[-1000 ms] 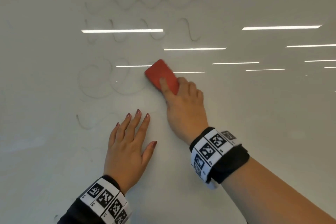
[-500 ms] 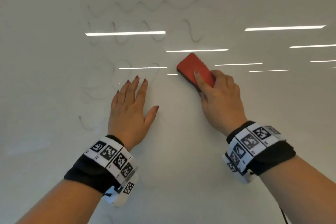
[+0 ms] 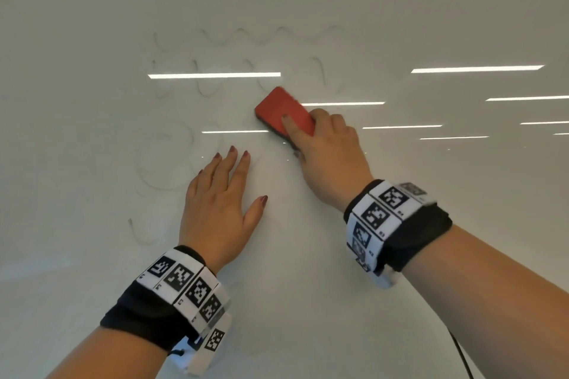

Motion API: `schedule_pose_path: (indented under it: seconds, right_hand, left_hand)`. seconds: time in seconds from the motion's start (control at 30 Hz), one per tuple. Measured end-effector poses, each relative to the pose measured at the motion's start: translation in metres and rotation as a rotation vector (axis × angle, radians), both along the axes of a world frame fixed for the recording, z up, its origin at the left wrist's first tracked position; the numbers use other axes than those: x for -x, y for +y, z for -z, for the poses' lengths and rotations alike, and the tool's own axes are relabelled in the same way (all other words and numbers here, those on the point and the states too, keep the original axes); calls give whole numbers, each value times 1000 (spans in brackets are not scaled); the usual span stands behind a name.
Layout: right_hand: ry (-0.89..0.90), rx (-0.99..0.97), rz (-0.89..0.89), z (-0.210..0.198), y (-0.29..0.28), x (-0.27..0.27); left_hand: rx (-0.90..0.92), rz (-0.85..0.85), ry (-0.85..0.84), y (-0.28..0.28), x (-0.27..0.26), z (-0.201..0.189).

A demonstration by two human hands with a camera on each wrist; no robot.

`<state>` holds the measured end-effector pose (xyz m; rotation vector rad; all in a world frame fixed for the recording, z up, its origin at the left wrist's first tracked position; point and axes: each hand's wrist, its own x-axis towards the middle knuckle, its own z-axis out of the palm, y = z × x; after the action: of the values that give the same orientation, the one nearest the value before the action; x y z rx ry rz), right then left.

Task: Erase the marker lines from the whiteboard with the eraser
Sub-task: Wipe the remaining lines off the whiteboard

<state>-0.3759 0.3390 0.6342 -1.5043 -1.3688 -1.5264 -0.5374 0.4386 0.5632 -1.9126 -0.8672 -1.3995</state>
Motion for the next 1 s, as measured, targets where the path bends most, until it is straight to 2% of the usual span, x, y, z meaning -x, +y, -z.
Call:
schedule_pose_path:
  seconds: [0.13,0.23,0.37,0.5,0.6,0.77,0.9,1.0]
  right_hand:
    - [-28,35,-114,11,-8,-11]
    - [35,9,-68,5,-20,-34]
    - [209,-102,15,-25,-38,-67]
    - [268,-150,78,-43,-29,-53]
    - [217,-102,26,-41,-12,-19]
    - [30,11,-84,-2,13,20]
    - [14,90,-137,5,-1,3]
    - [76,47,-155,-4,-16,-20]
  left_hand:
    - [10,3,-9,-3,-2,0]
    - [19,-8,13,-5,1,-3]
    - [26,-21,41,-6,5,-5]
    - [38,-25,51,-7,4,-5]
    - [39,-28,54,-8,4,-5]
    - [33,-51,54,-11,6,-9]
    - [38,-48,56,-15,5,-19]
    - [62,-54,61,-16,4,-31]
